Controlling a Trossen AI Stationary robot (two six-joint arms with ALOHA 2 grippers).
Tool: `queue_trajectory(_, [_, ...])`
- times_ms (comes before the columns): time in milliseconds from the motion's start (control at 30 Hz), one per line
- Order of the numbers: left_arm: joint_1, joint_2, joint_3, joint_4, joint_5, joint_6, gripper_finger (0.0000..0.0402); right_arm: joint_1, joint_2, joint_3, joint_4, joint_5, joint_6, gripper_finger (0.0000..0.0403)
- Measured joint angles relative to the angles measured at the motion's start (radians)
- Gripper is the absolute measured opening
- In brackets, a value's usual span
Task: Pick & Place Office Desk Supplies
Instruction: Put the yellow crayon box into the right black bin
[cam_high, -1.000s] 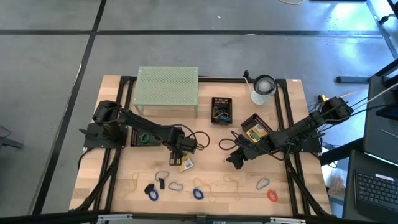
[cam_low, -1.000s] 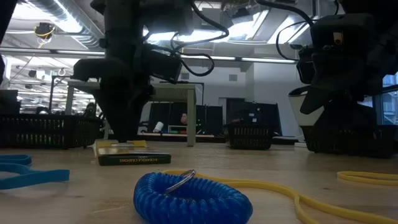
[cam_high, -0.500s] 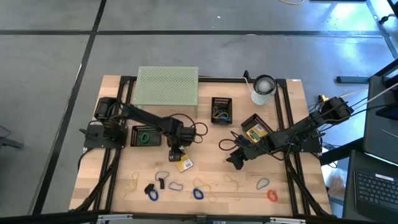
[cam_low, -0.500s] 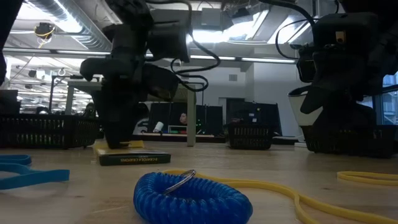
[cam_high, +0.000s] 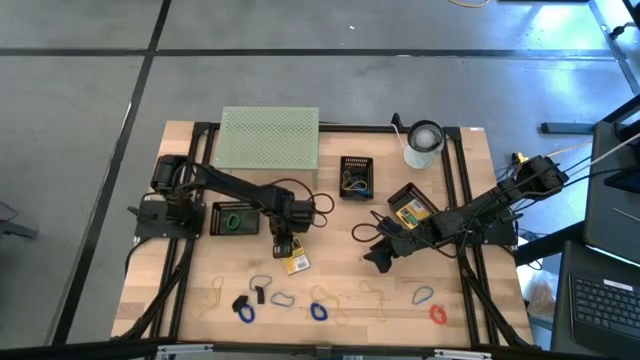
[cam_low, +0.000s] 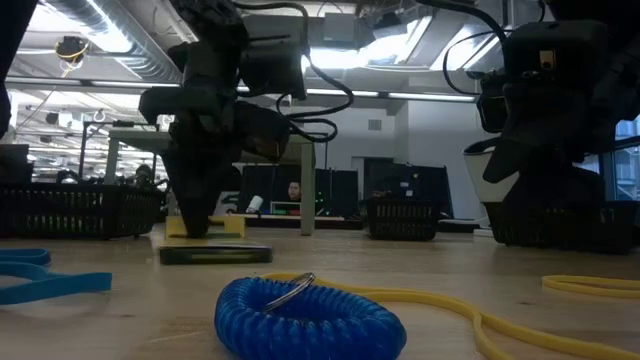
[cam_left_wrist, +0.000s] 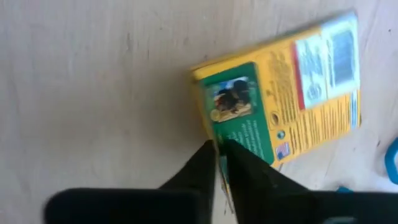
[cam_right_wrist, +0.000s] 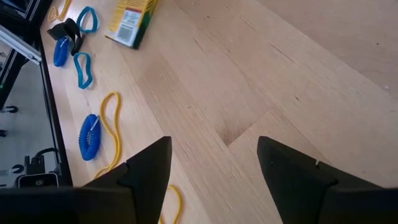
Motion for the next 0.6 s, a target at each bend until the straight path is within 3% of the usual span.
queue_trajectory(367, [-0.018, -0.188, -0.001, 0.06, -0.028, -0.085, 0.0002, 0.0, 0.0, -0.001, 0.022, 0.015, -0.057, 0.0242])
queue_trajectory(600, [-0.095, -0.283, -0.001, 0.214, -0.233, -0.085, 0.0002, 0.0, 0.0, -0.001, 0.239, 0.035, -0.309, 0.0242])
